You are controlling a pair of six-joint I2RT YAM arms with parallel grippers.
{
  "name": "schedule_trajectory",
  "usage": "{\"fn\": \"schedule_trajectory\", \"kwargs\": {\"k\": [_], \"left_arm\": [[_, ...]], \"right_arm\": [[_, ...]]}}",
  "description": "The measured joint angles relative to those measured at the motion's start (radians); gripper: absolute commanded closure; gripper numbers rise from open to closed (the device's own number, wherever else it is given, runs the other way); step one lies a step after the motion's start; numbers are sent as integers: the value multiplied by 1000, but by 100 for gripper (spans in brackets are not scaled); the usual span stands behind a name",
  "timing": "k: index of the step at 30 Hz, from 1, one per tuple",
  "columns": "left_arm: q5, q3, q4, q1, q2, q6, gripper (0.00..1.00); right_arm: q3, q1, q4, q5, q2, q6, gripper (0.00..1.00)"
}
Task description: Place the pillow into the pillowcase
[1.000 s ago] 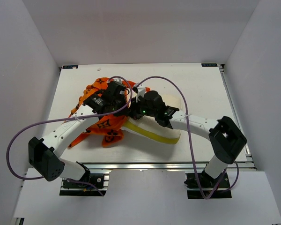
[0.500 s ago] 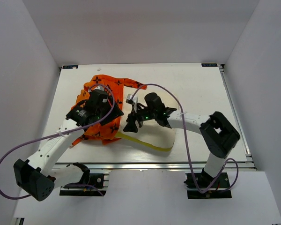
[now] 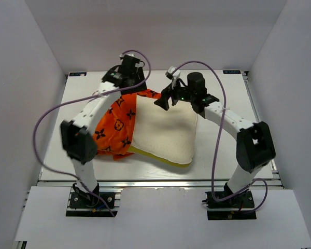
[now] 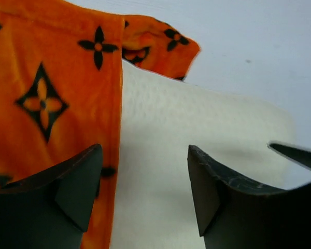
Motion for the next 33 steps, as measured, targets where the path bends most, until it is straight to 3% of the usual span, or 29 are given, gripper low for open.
{"fn": "schedule_trajectory", "kwargs": {"k": [4,8,11,15,16,19,24,26,27,30,31,33], "left_arm": [[-52,245,-65,8,343,82,31],[-123,275,-116,8,497,119,33],[-168,244,-130,8,514,128,37],[-201,209,-119,2,497,135,63],[-205,196,-114,2,491,137,74],[-205,167,-104,2,479,137,89],[-195,149,-103,2,451,137,98],[-180,149,-106,2,433,134,99],[-174,149,-108,2,424,133,100],[-133,156,-114,3,400,123,100],[-114,163,-114,3,393,120,100],[-55,175,-113,6,381,113,100]], "right_arm": [[53,-14,-62,37,144,-6,12],[106,-27,-121,57,236,-3,11],[150,-34,-137,68,271,-6,11],[228,-35,-141,84,321,-29,11],[248,-35,-140,89,340,-38,12],[280,-35,-138,100,393,-70,14],[290,-34,-179,84,481,-131,16],[285,-34,-188,69,497,-143,22],[283,-34,-190,60,498,-149,39],[285,-34,-205,20,498,-166,73],[286,-34,-217,3,498,-172,91],[298,-34,-246,-42,498,-166,100]]}}
